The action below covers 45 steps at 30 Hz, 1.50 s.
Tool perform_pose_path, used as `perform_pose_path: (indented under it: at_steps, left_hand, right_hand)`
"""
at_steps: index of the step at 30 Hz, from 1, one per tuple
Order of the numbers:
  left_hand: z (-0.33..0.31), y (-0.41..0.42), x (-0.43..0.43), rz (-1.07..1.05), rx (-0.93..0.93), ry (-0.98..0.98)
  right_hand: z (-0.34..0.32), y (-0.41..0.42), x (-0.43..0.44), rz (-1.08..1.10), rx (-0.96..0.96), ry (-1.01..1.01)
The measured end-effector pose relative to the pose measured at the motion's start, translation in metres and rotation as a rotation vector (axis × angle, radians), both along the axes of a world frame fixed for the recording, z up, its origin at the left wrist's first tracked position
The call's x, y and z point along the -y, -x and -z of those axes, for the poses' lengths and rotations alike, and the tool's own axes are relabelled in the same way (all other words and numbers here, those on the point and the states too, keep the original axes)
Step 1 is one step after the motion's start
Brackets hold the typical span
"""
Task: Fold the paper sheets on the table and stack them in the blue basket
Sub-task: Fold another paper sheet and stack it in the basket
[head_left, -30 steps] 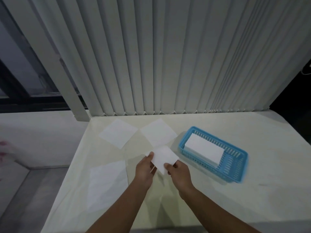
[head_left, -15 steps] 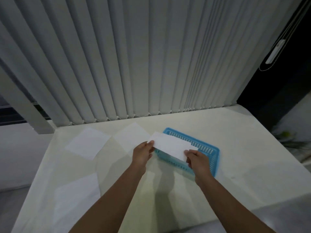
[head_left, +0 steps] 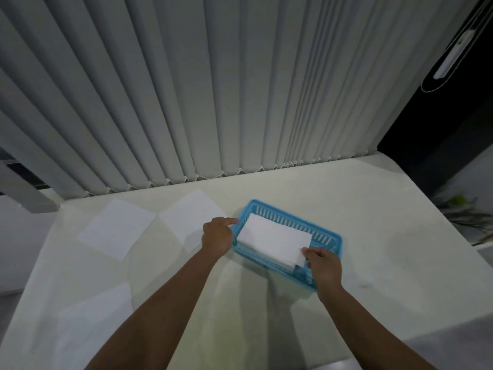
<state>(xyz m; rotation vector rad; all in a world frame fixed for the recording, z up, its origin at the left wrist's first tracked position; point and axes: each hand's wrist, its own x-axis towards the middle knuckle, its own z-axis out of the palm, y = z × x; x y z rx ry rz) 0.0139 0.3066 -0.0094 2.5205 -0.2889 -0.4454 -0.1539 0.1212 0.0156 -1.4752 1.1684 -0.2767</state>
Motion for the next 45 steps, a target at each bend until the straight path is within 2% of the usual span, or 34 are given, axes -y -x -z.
perform_pose_path:
  at_steps: [5,9,22,30,38,45]
  left_hand:
    - [0.006,-0.003,0.009,0.084,-0.027,-0.154]
    - [0.009,-0.011,0.009,0.084,-0.08,-0.182]
    - [0.022,-0.014,0.011,0.067,-0.144,-0.047]
    - [0.021,-0.015,0.012,0.087,-0.139,-0.115]
    - [0.013,-0.011,0.012,0.116,-0.117,-0.17]
    - [0.011,-0.005,0.012,0.085,-0.086,-0.075]
  right_hand:
    - [-0.001,-0.003,0.001,-0.033,0.02,-0.03]
    - [-0.002,-0.007,0.004,-0.058,0.018,-0.016]
    - [-0.001,-0.012,0.0,-0.026,0.018,-0.088]
    - [0.001,-0.011,0.0,-0.044,0.019,-0.087]
    - [0.003,-0.013,-0.002,-0.079,-0.005,-0.044]
    - [0.01,-0.008,0.0,-0.029,-0.045,0.048]
